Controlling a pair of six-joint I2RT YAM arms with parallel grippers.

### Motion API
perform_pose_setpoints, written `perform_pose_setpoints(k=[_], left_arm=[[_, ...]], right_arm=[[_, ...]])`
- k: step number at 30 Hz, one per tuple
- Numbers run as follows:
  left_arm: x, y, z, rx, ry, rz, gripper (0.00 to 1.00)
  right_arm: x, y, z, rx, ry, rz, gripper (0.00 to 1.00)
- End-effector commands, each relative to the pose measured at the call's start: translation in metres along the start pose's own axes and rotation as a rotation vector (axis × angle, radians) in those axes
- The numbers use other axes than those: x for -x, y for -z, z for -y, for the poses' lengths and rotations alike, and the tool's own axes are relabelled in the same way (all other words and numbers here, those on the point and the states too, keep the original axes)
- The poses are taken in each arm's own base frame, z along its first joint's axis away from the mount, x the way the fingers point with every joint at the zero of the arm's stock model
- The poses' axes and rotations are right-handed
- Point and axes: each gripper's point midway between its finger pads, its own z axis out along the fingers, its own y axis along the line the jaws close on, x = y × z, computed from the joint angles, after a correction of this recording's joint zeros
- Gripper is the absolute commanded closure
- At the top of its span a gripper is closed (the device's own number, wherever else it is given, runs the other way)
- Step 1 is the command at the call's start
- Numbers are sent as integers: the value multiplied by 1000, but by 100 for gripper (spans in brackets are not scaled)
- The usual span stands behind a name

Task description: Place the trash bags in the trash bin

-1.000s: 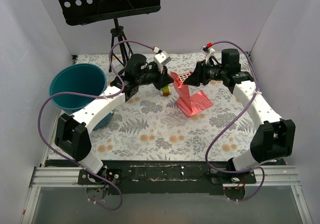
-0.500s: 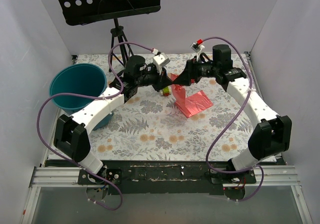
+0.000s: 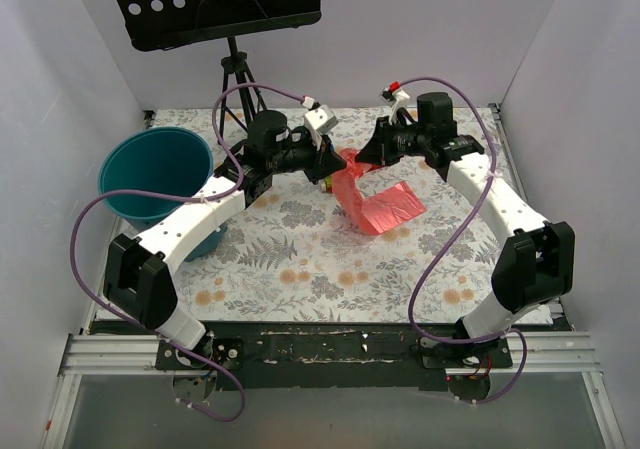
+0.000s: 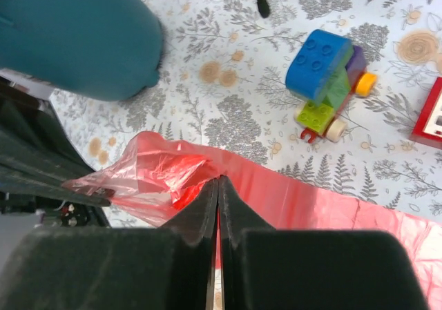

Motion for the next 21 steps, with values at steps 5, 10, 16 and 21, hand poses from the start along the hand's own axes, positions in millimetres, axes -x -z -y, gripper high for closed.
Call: perform_pose_setpoints(k=[5, 10, 16, 21], left_arm=[[21, 18, 9, 9, -57, 35, 100], [18, 23, 8, 29, -77, 23, 100], [16, 24, 9, 24, -83, 20, 100], [19, 24, 9, 21, -90, 29, 100]], right_arm=[[12, 12, 21, -175, 72, 41, 99], [9, 39, 66, -445, 86, 35, 99], [24, 37, 33, -217, 119, 81, 54], [20, 25, -16, 52, 114, 77, 42]])
